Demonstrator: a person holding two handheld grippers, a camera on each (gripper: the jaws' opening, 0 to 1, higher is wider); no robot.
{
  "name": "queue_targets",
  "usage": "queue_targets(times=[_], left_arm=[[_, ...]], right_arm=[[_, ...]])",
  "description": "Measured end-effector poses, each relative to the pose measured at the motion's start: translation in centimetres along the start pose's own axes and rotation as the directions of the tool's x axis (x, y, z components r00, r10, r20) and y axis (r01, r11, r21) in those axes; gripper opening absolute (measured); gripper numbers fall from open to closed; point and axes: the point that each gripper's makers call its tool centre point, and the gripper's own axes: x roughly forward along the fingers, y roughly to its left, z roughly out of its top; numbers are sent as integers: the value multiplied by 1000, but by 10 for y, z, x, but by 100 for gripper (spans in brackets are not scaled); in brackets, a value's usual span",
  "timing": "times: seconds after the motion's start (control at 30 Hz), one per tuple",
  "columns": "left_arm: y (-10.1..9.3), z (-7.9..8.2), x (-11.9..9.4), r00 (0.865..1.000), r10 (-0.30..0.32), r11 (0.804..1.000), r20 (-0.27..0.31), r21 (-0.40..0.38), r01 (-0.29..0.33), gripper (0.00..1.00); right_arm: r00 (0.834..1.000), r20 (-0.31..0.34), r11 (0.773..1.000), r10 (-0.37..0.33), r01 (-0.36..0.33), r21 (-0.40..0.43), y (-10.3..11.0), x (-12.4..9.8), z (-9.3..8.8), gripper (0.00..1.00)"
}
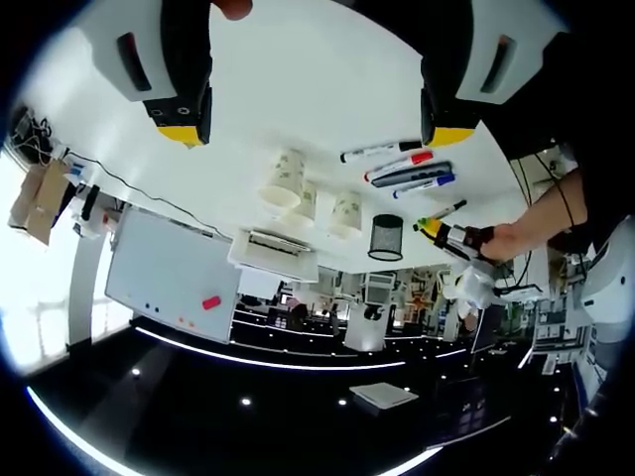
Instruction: Place the scattered laser pointers and whiteboard markers into the pen holder and stack the scattered paper cups together
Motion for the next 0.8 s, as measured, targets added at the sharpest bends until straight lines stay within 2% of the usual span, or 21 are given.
queue_targets(times=[0.8], left_arm=[[6, 39, -28, 992, 34, 999, 120, 11, -36, 15]], right_arm=[[1000, 9, 1000, -2, 2, -2, 2, -1, 4, 82]])
